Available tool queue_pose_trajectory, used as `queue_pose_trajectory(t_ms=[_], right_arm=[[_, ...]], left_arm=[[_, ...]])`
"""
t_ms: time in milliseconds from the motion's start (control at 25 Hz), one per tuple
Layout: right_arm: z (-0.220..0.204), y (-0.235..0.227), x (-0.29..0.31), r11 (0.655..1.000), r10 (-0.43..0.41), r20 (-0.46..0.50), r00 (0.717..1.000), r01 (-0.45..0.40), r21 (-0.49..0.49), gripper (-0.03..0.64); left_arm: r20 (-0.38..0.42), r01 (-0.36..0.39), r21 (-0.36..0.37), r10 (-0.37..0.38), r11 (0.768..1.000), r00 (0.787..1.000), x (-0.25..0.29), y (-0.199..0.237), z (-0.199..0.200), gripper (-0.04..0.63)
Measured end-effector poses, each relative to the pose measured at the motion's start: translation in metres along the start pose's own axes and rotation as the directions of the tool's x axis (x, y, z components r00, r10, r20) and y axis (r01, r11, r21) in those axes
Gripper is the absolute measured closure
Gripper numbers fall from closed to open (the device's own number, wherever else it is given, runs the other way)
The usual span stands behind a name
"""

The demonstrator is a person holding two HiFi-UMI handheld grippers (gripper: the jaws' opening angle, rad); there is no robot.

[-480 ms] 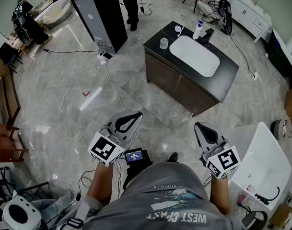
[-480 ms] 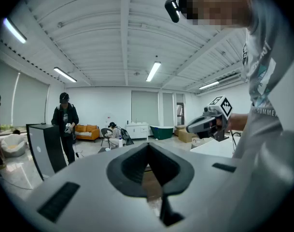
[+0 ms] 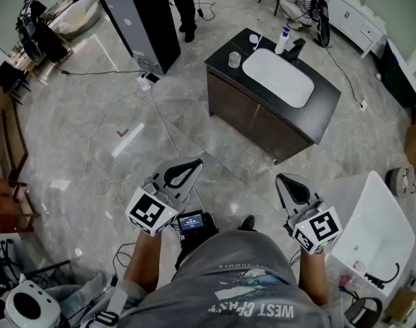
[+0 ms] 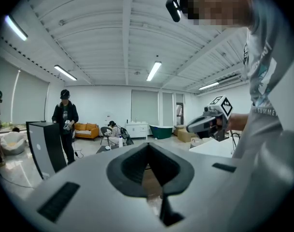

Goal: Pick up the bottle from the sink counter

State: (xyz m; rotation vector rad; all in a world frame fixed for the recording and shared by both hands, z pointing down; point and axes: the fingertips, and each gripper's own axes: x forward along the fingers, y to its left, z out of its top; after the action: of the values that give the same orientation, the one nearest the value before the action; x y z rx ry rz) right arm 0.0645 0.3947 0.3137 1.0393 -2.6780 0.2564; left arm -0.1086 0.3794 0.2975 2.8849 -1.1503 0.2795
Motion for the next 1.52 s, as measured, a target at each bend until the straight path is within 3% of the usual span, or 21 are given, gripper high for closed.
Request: queue_pose_trajectory(t_ms=[280,680,880,1240,1520], right_arm=[[0.005,0.004,0.016,1.000,0.001,0.016,1.000,-0.001,0.031,0.615],[-0.004,0.001,0.032,0.996,0.006,0.036,0.999,-0.009,0.094,0.615],[-0.009,-0.039,0.036,0.990,0.004,0.041,0.999,-0.010,0.139,0.614],[0.006,-0.124,0.052,0.988,0.067,0.080,0.995,-0.077,0.133,0.614],[0.012,-0.172,0.053,0.984,0.114,0.109,0.988,-0.127,0.124,0.614]], left_arm=[[0.030,-0.012,-0.006,0.012,1.000,0.999,-0.009,0.016,0.003,0.592],[-0.010,0.012,0.000,-0.012,1.000,1.000,-0.008,0.019,-0.020,0.592],[-0.052,-0.009,-0.024,0.008,1.000,0.999,0.019,0.021,-0.022,0.592],[-0.009,-0.070,0.008,0.070,0.998,0.998,0.094,0.028,0.009,0.592],[-0.065,-0.114,0.012,0.114,0.993,0.991,0.131,0.022,0.011,0.593]])
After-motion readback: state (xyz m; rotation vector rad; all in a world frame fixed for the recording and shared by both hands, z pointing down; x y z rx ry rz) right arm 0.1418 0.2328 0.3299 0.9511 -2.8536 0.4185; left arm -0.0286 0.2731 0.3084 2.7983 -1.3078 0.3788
